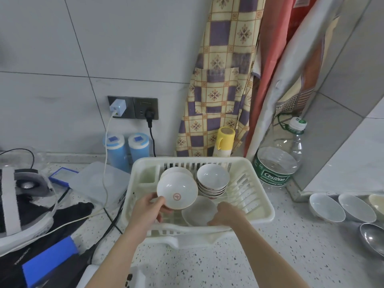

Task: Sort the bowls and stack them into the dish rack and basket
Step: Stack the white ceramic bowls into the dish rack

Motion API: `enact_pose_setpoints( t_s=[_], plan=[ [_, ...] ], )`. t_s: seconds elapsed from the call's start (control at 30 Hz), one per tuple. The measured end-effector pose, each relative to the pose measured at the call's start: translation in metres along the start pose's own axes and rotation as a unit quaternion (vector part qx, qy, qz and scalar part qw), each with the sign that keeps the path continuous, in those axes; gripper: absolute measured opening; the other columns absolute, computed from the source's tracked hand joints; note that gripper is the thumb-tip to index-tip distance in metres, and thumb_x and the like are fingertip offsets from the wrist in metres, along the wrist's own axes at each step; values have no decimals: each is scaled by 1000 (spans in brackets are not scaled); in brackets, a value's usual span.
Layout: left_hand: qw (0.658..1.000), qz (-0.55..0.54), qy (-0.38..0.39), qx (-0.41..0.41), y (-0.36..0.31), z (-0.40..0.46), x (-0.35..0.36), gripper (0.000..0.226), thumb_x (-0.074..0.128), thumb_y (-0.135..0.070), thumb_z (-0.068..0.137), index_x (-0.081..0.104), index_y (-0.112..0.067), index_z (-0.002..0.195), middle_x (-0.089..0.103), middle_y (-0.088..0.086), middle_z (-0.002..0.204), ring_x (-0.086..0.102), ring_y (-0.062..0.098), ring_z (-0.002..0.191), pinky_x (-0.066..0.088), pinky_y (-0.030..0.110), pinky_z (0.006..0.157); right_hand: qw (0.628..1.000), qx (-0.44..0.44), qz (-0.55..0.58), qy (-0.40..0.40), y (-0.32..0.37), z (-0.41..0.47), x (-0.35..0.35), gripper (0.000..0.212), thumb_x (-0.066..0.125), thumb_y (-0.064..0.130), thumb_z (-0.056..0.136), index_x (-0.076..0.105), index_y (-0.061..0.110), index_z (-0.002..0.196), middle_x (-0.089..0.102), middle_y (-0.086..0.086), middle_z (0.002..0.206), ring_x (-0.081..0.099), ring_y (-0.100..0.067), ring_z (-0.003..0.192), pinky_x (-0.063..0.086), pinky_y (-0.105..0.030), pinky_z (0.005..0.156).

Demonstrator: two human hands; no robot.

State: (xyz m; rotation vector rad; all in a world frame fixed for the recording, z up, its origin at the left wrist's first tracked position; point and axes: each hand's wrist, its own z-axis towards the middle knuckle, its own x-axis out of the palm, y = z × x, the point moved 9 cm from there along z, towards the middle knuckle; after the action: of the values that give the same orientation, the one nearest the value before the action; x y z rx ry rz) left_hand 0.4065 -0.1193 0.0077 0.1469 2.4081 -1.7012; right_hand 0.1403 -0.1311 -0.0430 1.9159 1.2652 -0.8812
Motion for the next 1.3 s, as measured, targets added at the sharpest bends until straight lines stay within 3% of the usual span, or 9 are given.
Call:
enact_pose_setpoints(
  t_s=[0.3,0.4,0.47,0.57,0.7,0.9,1.07,1.17,1.3],
  plan=[
    [997,25,68,-15,-10,-4,14,19,55,-14,87,66,-18,102,77,10,72,38,5,36,33,14,37,999,-12,6,-33,2,-8,-7,69,68,57,75,46,24,131,60,3,124,57,-20,115,41,-32,85],
    [995,38,88,-14,-13,-4,22,18,55,-14,87,66,-17,101,76,11,71,36,5,35,30,14,37,984,-34,118,-133,1,-19,-24,47,55,49,88,51,26,130,61,7,125,58,-19,115,43,-31,87],
    [993,51,107,-26,-12,-1,28,17,55,-14,87,67,-14,99,76,13,72,36,6,35,28,15,38,944,-47,246,-215,-6,-31,-38,25,47,38,95,62,27,111,68,10,108,63,-18,102,49,-32,82],
    [985,101,131,-44,-8,3,39,16,56,-20,83,65,-8,90,76,9,73,35,9,38,28,19,42,912,-72,355,-191,-10,-38,-42,35,42,45,97,67,23,90,72,9,81,65,-15,83,49,-32,74],
    [981,131,132,-51,-8,9,52,11,57,-20,82,55,-14,73,71,4,57,36,9,35,27,16,38,935,-108,304,-148,-2,-38,-40,30,53,44,86,70,19,89,73,0,84,66,-18,84,48,-30,70],
    [980,134,131,-68,1,18,62,7,57,-16,83,56,-12,77,62,13,72,37,10,33,28,14,38,950,-81,260,-151,-5,-30,-35,24,53,22,75,66,39,87,55,11,53,51,-4,56,34,-20,48],
    [973,201,108,-41,8,30,62,18,55,-16,88,61,-10,73,59,8,59,43,12,33,31,16,39,964,-62,212,-147,-1,-24,-33,27,51,28,76,66,38,96,63,12,72,58,-13,73,35,-22,52],
    [957,276,90,-3,8,35,62,23,55,-22,90,57,-17,68,53,-2,53,50,13,44,36,20,46,966,-53,205,-148,0,-22,-31,30,51,30,77,66,39,101,64,12,80,58,-15,77,37,-24,55],
    [948,309,73,30,7,35,62,14,55,-25,90,60,-34,80,65,-11,76,62,11,74,46,24,65,969,-34,194,-148,-3,-21,-30,31,49,29,80,64,38,105,66,10,86,57,-16,77,36,-23,53]
  ],
)
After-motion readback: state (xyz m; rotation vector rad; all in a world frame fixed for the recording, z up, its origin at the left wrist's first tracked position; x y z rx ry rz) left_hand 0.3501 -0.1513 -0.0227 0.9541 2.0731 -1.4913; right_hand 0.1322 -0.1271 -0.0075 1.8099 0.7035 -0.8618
